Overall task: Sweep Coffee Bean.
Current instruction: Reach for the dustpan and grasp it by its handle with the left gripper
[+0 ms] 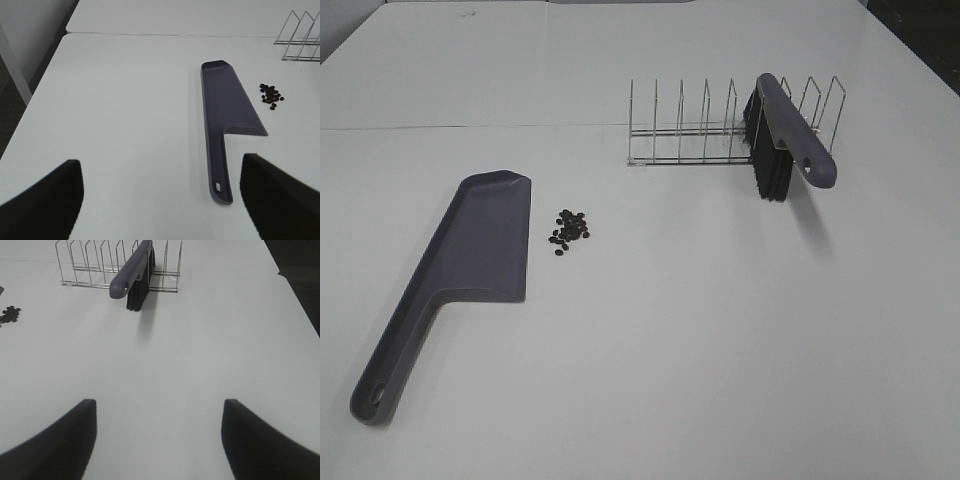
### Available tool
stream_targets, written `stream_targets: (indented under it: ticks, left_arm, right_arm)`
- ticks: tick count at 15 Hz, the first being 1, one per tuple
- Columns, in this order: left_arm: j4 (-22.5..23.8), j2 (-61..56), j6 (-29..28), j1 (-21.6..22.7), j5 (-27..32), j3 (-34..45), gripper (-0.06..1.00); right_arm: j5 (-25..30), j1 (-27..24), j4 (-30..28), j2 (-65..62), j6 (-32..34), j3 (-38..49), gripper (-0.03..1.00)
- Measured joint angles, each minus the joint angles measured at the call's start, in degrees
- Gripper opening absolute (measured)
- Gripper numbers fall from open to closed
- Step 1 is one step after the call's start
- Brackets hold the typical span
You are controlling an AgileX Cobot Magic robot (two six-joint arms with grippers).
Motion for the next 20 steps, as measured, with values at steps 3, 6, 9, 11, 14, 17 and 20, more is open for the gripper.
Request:
stream_targets:
  ticks: [3, 6, 9, 11, 14, 17, 20]
  left_arm:
    - [0.0, 0.0, 0.0, 0.0, 0.0, 0.0, 0.80]
    - [0.0, 0.0, 0.0, 0.0, 0.0, 0.0, 0.80]
    - [0.0, 0.0, 0.0, 0.0, 0.0, 0.0, 0.80]
    - [0.0, 0.0, 0.0, 0.0, 0.0, 0.0, 0.80]
    - [0.0, 0.0, 0.0, 0.0, 0.0, 0.0, 0.80]
    - [0.0, 0.0, 0.0, 0.0, 0.0, 0.0, 0.80]
    - [0.0, 0.0, 0.0, 0.0, 0.0, 0.0, 0.80]
  right_arm:
    - [0.0, 0.0, 0.0, 0.0, 0.0, 0.0, 0.62]
    - [0.0, 0.0, 0.0, 0.0, 0.0, 0.0, 0.62]
    - [0.0, 0.0, 0.0, 0.0, 0.0, 0.0, 0.62]
    - [0.0, 0.0, 0.0, 0.0, 0.0, 0.0, 0.62]
    - [0.0, 0.0, 0.0, 0.0, 0.0, 0.0, 0.62]
    - [0.0, 0.0, 0.0, 0.0, 0.0, 0.0, 0.62]
    - [0.0, 0.0, 0.0, 0.0, 0.0, 0.0, 0.62]
